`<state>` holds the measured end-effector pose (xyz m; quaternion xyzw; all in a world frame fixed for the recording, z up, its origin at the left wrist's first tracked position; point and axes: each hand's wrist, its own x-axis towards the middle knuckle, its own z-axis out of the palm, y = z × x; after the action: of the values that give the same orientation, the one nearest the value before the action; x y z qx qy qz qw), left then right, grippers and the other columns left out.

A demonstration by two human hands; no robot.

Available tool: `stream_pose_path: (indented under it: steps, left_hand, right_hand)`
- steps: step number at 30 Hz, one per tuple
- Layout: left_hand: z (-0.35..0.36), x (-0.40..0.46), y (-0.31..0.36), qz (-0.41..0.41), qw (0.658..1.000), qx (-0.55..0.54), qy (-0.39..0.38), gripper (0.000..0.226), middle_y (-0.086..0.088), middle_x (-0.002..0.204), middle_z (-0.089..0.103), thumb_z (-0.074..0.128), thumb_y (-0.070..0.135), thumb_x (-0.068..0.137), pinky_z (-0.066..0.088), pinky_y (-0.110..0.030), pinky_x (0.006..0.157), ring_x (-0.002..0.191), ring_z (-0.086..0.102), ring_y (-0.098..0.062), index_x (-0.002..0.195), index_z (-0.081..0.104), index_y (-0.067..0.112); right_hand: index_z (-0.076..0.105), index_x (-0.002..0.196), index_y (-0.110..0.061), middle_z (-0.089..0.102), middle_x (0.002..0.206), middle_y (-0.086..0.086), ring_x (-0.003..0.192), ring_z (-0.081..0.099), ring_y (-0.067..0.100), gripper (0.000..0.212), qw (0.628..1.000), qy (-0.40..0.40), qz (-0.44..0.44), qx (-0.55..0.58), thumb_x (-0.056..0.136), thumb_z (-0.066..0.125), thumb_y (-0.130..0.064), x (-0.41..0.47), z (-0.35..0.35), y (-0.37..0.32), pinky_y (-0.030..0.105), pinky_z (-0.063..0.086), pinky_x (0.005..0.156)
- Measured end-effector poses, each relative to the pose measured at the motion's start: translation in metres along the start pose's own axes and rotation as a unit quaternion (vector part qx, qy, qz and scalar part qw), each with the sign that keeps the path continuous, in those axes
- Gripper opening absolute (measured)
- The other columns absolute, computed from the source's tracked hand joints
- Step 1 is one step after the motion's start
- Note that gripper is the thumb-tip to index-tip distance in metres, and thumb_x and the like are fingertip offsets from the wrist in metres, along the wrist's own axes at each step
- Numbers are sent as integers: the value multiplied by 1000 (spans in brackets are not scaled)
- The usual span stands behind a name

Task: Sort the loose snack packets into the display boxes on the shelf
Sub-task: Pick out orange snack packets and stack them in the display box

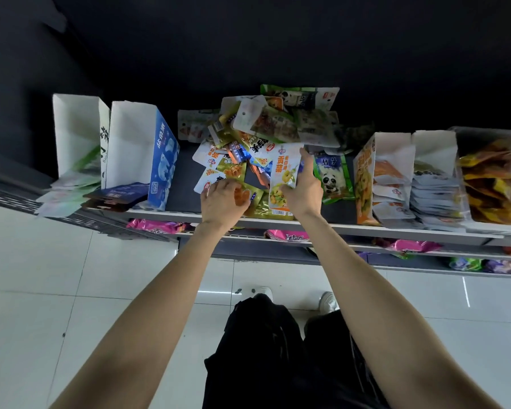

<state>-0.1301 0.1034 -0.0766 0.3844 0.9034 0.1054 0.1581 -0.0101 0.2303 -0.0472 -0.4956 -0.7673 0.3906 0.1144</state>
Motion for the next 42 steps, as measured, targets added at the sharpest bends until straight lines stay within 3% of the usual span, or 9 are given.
stream_pose_path:
  steps: [4,10,13,17,23,28,31,35,42]
  left_hand:
    - [-33,-20,43,47,933,-333,-128,60,4,132,53,67,35,84,35,-28,102,118,45,-4,136,42,20]
    - [-51,-46,102,133,918,-345,-143,24,5,101,69,70,30,83,53,-43,79,88,66,-16,104,59,26]
    - [-64,-42,137,221,939,-228,-129,28,5,109,68,68,30,85,53,-35,79,90,65,-14,112,63,25]
    - [-57,-16,195,298,941,-159,16,26,10,107,67,64,30,87,52,-30,72,84,60,-7,113,63,29]
    - [3,18,231,61,935,-347,-30,51,0,125,60,67,31,85,50,-30,86,105,61,-15,131,48,15]
    - [29,11,236,51,948,-311,-47,52,-2,125,61,66,28,87,44,-25,89,111,58,-17,134,47,18]
    - [33,12,240,39,953,-298,-46,49,-2,125,61,63,28,88,44,-27,92,114,56,-17,135,48,21]
    - [34,12,242,43,956,-288,-30,48,-1,123,63,61,27,90,46,-27,90,113,58,-16,136,48,20]
    - [25,9,236,75,949,-297,-72,44,-1,124,62,56,21,93,48,-32,91,107,61,-18,136,47,21]
  right_hand:
    - [35,135,-20,68,106,-2,94,66,17,63,988,8,28,155,82,68,-11,-28,-34,4,36,53,79]
    - [40,121,-17,71,91,-11,87,67,6,51,937,13,-4,350,82,68,1,-75,-131,28,25,56,72]
    - [45,117,-33,71,102,1,88,70,18,48,972,57,-59,221,82,71,-13,-82,-187,55,44,58,70]
    - [58,108,-12,70,86,0,67,66,19,23,974,169,-150,-27,88,65,-21,-76,-224,77,33,54,53]
    - [65,93,-3,55,56,0,44,41,12,8,936,297,-175,-77,91,58,-8,-36,-220,90,13,22,40]
    - [66,91,-9,68,75,9,51,61,24,29,916,204,-232,-257,73,61,14,2,-204,94,20,41,38]
    - [60,117,-18,68,88,9,74,66,32,50,882,76,-246,-395,77,53,10,13,-197,83,34,51,58]
    - [48,132,-24,67,108,2,108,53,25,46,824,10,-271,-497,89,44,-8,26,-195,88,35,34,93]
    - [46,131,-17,54,132,1,125,34,28,41,800,-73,-240,-545,91,41,-21,31,-188,92,40,28,97]
